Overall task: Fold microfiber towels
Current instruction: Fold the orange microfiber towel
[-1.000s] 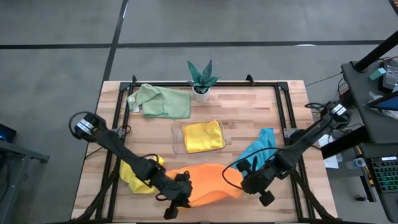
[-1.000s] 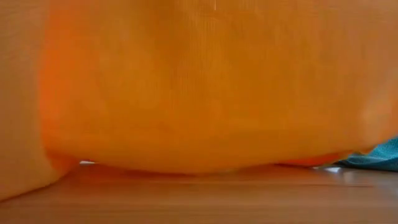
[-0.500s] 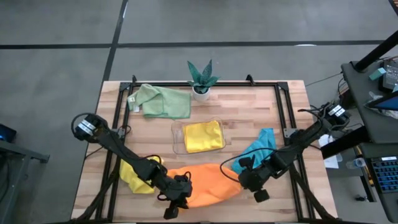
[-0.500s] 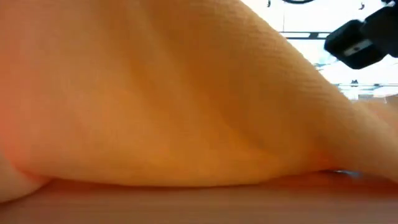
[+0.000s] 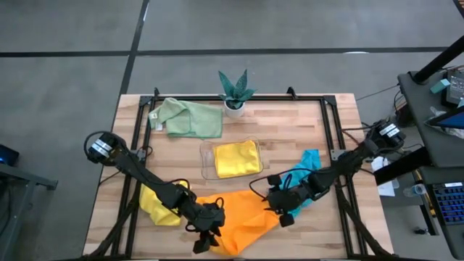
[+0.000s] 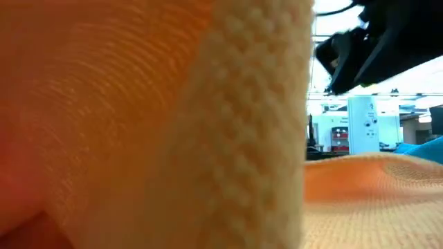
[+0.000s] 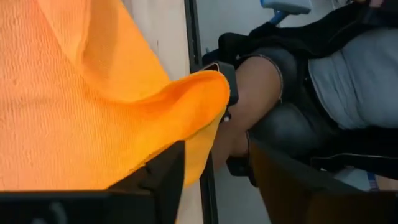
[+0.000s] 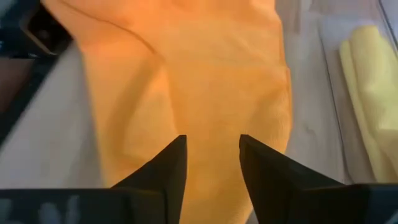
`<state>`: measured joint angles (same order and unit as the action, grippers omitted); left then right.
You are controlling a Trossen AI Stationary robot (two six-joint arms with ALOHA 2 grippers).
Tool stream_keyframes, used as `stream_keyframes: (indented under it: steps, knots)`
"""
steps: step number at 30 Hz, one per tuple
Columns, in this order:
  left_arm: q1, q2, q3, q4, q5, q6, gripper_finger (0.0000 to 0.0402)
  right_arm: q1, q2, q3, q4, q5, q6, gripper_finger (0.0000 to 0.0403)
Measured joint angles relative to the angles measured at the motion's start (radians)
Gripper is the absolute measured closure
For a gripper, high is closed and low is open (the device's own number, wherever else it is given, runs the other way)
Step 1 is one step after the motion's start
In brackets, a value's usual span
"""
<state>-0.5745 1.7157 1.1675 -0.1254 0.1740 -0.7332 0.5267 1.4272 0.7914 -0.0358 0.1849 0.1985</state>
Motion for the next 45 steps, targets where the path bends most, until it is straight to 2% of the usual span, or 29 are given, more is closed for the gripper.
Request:
stream_keyframes:
  steps: [3, 8, 13, 18, 26, 38, 45]
  knots:
    - [0.006, -0.002, 0.000, -0.053, -0.048, 0.034, 0.0212, -0.020, 0.047, -0.008, 0.042, 0.001, 0.002, 0.0285]
    - [0.024, -0.002, -0.020, -0.215, -0.261, 0.034, 0.0211, -0.030, 0.142, 0.003, 0.079, 0.001, -0.001, 0.0315]
    - [0.025, -0.002, -0.075, -0.219, -0.373, 0.033, 0.0211, -0.030, 0.202, 0.013, 0.075, 0.002, -0.010, 0.0347]
    - [0.025, -0.002, -0.139, -0.197, -0.377, -0.021, 0.0211, -0.037, 0.216, 0.015, 0.038, 0.004, -0.008, 0.0371]
    - [0.023, -0.002, -0.213, -0.172, -0.367, -0.094, 0.0211, -0.041, 0.178, 0.013, -0.139, 0.054, 0.035, 0.0393]
    - [0.020, -0.005, -0.279, -0.178, -0.370, -0.185, 0.0211, -0.041, 0.058, 0.011, -0.166, 0.051, 0.091, 0.0393]
    - [0.020, -0.005, -0.265, -0.333, -0.453, -0.260, 0.0211, -0.041, 0.001, -0.002, -0.221, 0.052, 0.204, 0.0359]
